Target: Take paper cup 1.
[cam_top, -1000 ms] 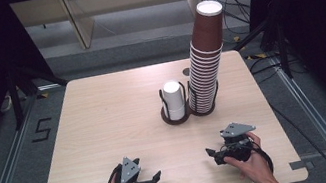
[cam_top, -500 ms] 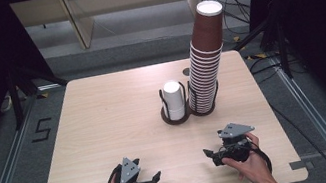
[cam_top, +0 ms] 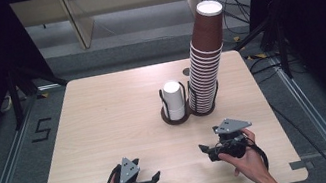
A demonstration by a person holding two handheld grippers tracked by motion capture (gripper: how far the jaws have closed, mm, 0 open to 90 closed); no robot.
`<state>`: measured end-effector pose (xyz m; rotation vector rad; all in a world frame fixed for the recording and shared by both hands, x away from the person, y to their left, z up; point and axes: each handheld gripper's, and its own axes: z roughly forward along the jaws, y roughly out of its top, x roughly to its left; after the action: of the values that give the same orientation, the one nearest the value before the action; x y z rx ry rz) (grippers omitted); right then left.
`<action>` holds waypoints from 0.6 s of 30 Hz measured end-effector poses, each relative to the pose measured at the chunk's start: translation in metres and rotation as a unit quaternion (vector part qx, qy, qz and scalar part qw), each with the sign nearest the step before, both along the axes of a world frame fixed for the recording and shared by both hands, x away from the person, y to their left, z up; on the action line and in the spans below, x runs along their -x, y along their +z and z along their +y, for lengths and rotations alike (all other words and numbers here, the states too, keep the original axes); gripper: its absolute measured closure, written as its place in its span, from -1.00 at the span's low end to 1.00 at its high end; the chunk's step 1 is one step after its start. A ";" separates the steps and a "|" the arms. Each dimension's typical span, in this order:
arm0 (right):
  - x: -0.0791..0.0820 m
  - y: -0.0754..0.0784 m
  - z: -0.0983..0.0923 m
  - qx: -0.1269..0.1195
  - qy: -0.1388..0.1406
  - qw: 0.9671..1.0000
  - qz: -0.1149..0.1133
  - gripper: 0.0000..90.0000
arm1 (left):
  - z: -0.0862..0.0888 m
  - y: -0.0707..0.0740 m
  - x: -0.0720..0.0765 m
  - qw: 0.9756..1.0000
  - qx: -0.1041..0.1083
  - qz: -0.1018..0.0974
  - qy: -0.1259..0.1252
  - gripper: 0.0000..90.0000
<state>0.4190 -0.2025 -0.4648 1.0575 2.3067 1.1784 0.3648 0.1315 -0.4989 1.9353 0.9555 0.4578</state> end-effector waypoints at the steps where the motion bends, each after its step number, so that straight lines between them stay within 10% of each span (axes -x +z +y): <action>1: -0.001 0.001 0.001 -0.003 0.002 1.000 -0.001 -0.59 | 0.000 0.000 0.000 1.000 0.002 -0.001 -0.002 -0.67; 18: -0.032 0.041 0.044 -0.028 0.017 0.999 -0.031 -0.48 | 0.004 0.001 0.000 1.000 0.003 -0.001 0.000 -0.67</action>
<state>0.4514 -0.1584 -0.4241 0.9904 2.2651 1.2766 0.3648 0.1351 -0.4981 1.9299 0.9544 0.4555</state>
